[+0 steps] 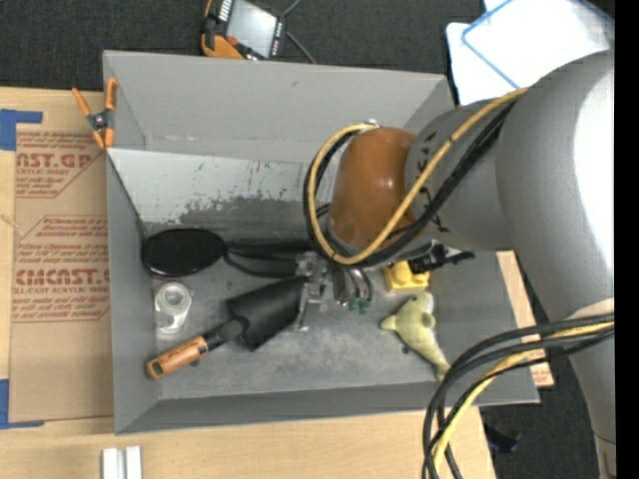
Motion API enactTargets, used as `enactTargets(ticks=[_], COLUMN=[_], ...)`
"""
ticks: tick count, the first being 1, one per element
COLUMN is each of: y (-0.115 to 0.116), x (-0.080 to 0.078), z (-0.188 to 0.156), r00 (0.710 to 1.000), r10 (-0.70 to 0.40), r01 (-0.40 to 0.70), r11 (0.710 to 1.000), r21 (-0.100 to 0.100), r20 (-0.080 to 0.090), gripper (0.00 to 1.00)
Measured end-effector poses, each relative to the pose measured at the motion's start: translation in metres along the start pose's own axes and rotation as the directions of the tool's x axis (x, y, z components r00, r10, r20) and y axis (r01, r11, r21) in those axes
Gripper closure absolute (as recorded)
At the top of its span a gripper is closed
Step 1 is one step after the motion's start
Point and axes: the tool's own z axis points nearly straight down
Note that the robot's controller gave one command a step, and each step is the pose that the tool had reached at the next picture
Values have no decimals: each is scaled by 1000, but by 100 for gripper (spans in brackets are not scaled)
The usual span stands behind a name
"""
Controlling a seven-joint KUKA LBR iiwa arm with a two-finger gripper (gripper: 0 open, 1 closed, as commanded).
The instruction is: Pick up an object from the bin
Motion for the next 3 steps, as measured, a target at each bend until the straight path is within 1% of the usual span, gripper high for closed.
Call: enactTargets(ticks=[2, 3], y=[0, 0], x=[0, 0], z=[0, 0], r00=[1000, 1000], r10=[1, 2], r01=[-1, -2], r11=[1000, 1000], r21=[1, -1], r20=[0, -2], gripper=[100, 0])
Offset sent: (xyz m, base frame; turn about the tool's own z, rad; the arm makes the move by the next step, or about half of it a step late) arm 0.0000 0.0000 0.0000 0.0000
